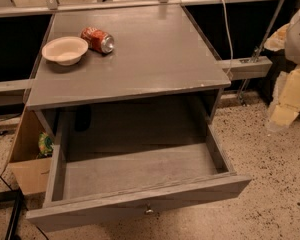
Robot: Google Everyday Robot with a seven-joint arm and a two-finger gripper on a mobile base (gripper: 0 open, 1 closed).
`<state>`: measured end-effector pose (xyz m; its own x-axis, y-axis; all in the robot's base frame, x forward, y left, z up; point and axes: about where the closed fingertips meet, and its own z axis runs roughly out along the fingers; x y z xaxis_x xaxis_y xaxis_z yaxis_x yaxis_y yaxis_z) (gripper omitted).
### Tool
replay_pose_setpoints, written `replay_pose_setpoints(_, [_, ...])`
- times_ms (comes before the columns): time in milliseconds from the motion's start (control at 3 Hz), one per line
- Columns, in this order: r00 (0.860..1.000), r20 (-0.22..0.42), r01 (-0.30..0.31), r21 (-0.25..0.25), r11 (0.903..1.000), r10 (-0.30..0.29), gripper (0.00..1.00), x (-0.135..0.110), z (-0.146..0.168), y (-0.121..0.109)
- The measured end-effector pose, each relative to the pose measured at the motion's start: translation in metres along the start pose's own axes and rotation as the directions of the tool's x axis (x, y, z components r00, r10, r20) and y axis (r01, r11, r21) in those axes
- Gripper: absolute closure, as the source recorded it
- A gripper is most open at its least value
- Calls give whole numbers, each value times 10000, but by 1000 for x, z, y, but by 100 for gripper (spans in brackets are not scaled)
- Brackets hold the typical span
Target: Place coke can into top drawer
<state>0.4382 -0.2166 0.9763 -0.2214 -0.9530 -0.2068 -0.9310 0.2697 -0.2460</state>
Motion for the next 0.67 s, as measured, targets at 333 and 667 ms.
replay_pose_setpoints(333, [10000, 0, 0, 1, 10000, 0, 0, 0, 0, 0])
replay_pose_setpoints(667, [9997, 259, -24, 348, 9994, 15, 0, -7, 0, -11])
